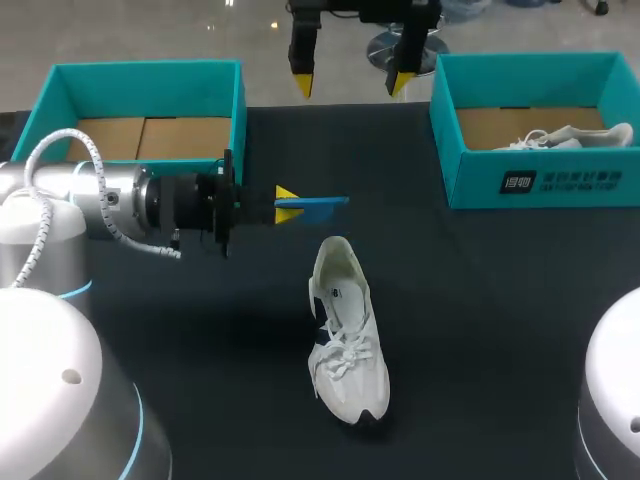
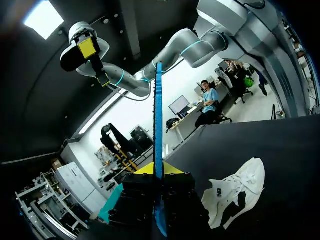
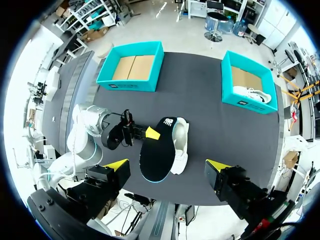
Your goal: Take the shoe out of the shoebox, open the shoe tongue, remove and reinsert the insole, then place the shoe into the shoebox
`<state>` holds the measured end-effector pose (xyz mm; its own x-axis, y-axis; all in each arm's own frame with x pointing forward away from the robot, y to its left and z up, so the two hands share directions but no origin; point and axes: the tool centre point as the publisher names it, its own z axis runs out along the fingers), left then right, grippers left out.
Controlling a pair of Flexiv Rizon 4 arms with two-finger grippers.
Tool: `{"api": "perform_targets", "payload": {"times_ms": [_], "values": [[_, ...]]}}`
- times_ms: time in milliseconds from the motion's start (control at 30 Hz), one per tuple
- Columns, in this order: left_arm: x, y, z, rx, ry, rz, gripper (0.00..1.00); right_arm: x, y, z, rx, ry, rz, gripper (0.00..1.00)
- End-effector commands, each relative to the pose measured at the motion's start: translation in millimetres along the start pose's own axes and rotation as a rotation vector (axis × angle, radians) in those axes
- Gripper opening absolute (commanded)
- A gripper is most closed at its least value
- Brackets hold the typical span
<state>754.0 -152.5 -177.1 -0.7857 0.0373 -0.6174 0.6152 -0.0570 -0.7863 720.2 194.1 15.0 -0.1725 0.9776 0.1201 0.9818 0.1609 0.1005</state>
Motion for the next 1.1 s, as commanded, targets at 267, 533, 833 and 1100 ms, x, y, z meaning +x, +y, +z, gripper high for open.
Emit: {"api": "perform_targets", "payload": {"times_ms": [267, 533, 833, 1100], "values": [[-1.9, 7, 0, 0.319, -0.088, -0.952, 0.00, 0.3, 0.9, 0, 0.002, -0.001, 0.001, 1.00], [-1.9, 7, 0, 0.319, -0.088, -0.952, 0.00, 0.3, 0.9, 0, 0.002, -0.001, 0.001, 1.00], [-1.5, 5, 9, 0.119, -0.139, -1.103, 0.00, 0.3, 0.9, 0, 0.002, -0.001, 0.001, 1.00], [-10.7, 8, 4, 0.021, -0.158, -1.370, 0.00, 0.3, 0.9, 0, 0.002, -0.001, 0.001, 1.00]]}}
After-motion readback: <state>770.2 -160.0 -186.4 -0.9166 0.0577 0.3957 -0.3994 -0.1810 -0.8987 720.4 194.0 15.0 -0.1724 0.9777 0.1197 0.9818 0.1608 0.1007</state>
